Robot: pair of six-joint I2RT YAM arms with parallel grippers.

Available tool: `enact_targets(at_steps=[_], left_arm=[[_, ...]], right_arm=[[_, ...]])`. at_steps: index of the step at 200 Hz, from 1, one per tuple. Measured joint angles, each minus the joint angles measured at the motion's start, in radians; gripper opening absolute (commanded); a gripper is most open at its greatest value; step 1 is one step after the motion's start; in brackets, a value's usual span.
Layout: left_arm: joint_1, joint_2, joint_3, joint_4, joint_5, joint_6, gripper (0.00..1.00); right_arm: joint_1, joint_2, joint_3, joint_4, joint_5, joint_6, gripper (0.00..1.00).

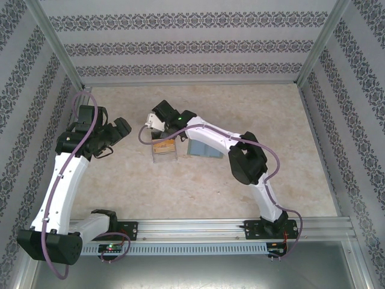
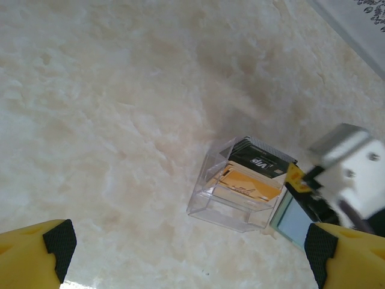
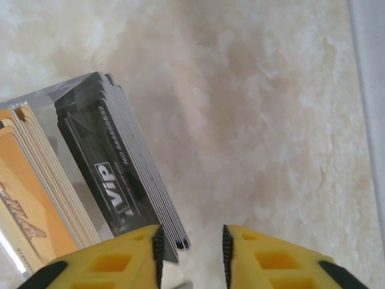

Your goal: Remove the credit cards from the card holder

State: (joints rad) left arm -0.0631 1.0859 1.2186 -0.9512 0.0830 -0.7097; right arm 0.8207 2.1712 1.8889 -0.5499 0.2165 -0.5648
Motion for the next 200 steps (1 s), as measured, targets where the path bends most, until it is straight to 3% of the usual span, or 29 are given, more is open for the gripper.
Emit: enact_targets(at_steps=[54,60,85,88,91,125,163,200], left_arm=[[0.000,0.046,-0.031,0.084,0.009,0.041,1.00],[0.000,0.054,-0.032,0.093,0.005,0.047,1.00],[0.000,0.095,-0.061,0.171,-0.036,0.060,1.00],[0.000,0.098,-0.070,0.185,-0.041,0.061,1.00],[0.000,0.100,-0.081,0.202,-0.048,0.064,0.99],[0.000,0.149,-0.243,0.386,-0.155,0.111,0.99],[0.000,0.303,-0.343,0.581,-0.317,0.231,0.99],[0.000,0.448,-0.395,0.814,-0.427,0.372,0.99]], right_arm=[[-0.073,-0.374,-0.314,0.172,0.004,0.250,0.70],[-0.090,-0.418,-0.357,0.193,0.003,0.281,0.83],[-0.187,-0.610,-0.563,0.281,0.004,0.412,0.85],[-0.199,-0.630,-0.587,0.289,0.005,0.428,0.95],[-0.214,-0.653,-0.616,0.299,0.004,0.442,0.98],[-0.367,-0.869,-0.891,0.376,0.021,0.570,0.98],[-0.578,-1.091,-1.161,0.448,0.036,0.665,0.98],[-0.734,-1.159,-1.366,0.577,0.061,0.692,0.98]])
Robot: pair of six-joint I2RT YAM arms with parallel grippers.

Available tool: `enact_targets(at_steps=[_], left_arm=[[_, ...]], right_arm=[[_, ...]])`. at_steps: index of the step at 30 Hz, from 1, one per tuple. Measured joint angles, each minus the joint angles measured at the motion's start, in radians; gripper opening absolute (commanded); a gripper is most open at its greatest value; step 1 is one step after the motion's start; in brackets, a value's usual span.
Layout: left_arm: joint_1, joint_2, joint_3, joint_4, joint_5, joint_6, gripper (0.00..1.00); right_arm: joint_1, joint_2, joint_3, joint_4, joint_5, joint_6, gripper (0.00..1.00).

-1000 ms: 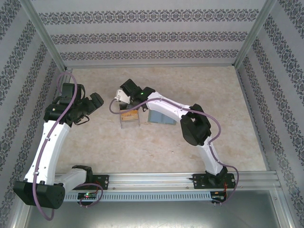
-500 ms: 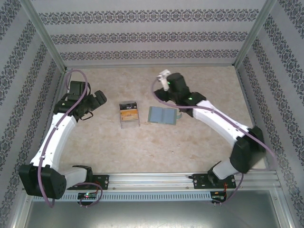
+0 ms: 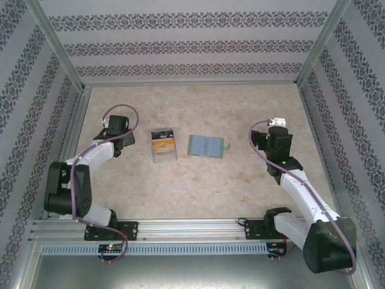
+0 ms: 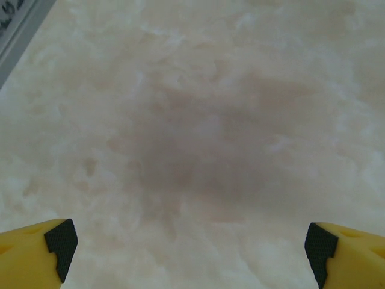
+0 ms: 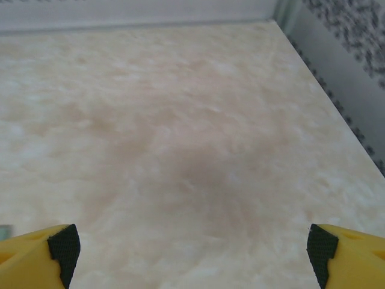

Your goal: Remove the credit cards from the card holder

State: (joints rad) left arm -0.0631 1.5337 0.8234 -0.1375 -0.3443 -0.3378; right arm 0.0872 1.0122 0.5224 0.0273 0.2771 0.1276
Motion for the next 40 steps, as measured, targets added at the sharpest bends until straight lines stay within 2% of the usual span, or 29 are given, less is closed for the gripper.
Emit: enact_targets(at_steps=[4,9,14,21,29,40], left_arm=[[0.000,0.087,-0.047,0.195,-0.042,0.098,0.99],[0.007,0.103,-0.106,0.364,-0.019,0.179,0.99],[0.013,0.002,-0.327,0.633,0.051,0.232,0.99],[0.020,0.013,-0.408,0.861,0.179,0.286,0.99],[0.026,0.022,-0.418,0.935,0.237,0.306,0.99],[0.027,0.022,-0.418,0.939,0.245,0.308,0.99]], right_arm=[[-0.055,0.106,-0.058,0.119,-0.002,0.000,0.98],[-0.081,0.278,-0.076,0.333,-0.023,-0.002,0.98],[-0.091,0.389,-0.076,0.512,-0.082,-0.009,0.98],[-0.073,0.486,-0.121,0.731,-0.171,-0.069,0.98],[-0.071,0.494,-0.130,0.801,-0.197,-0.083,0.98],[-0.071,0.494,-0.130,0.816,-0.201,-0.090,0.98]])
